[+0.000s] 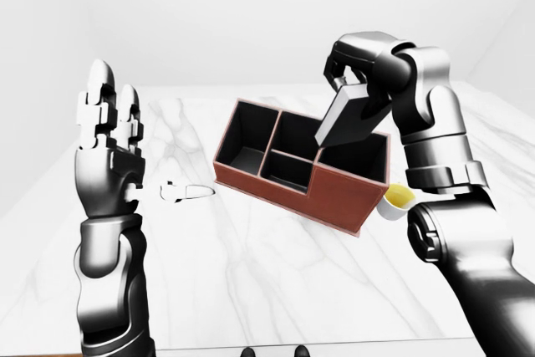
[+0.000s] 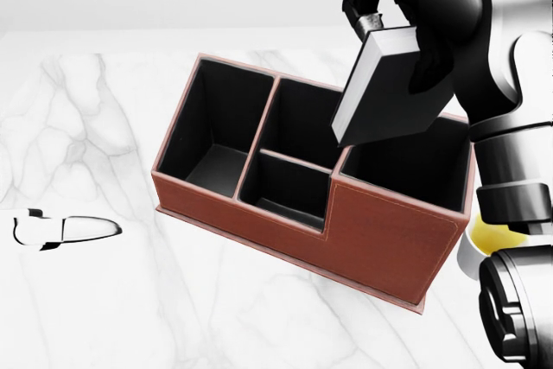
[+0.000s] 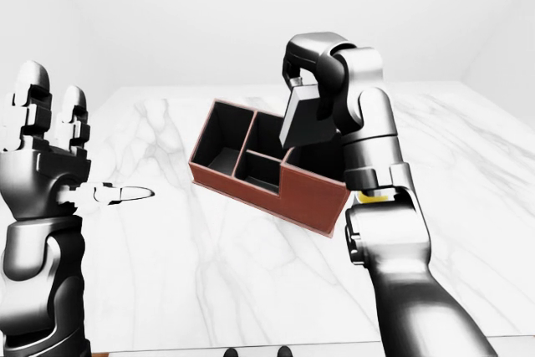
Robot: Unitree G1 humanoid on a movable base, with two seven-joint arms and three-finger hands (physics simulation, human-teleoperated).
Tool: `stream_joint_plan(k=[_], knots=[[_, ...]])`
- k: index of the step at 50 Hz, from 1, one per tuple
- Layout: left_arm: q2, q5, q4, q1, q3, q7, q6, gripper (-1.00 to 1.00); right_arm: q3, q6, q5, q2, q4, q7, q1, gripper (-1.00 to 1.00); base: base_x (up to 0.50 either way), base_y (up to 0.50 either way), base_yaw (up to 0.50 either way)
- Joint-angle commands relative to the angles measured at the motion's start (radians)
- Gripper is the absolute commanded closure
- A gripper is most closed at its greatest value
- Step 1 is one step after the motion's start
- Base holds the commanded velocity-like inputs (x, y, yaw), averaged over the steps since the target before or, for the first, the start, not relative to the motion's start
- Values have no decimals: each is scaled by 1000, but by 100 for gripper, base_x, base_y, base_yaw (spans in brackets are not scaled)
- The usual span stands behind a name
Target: Pick up the book and place it in the right compartment of the caddy.
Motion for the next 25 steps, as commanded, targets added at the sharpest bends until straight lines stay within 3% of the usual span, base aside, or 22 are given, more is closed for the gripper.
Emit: stream_joint_plan(k=[1,11,18,21,25], knots=[[1,-5,-1,-2,2,2,0,-100,-8,0,-58,-15,107,-13,-41,100,0,0,0],[2,-4,5,-3,2,6,0,-100,2,0,-107,-29,193,-94,-76,100,0,0,0],[1,-4,5,-4,1,8,0,-100,7,0,-132,-25,280,-230,-101,100,0,0,0],[2,-5,5,-4,1,8,0,-100,18,0,-145,-18,323,-334,-98,100,0,0,0],[2,-7,4,-4,2,9,0,-100,26,0,-158,-11,343,-376,-75,100,0,0,0]])
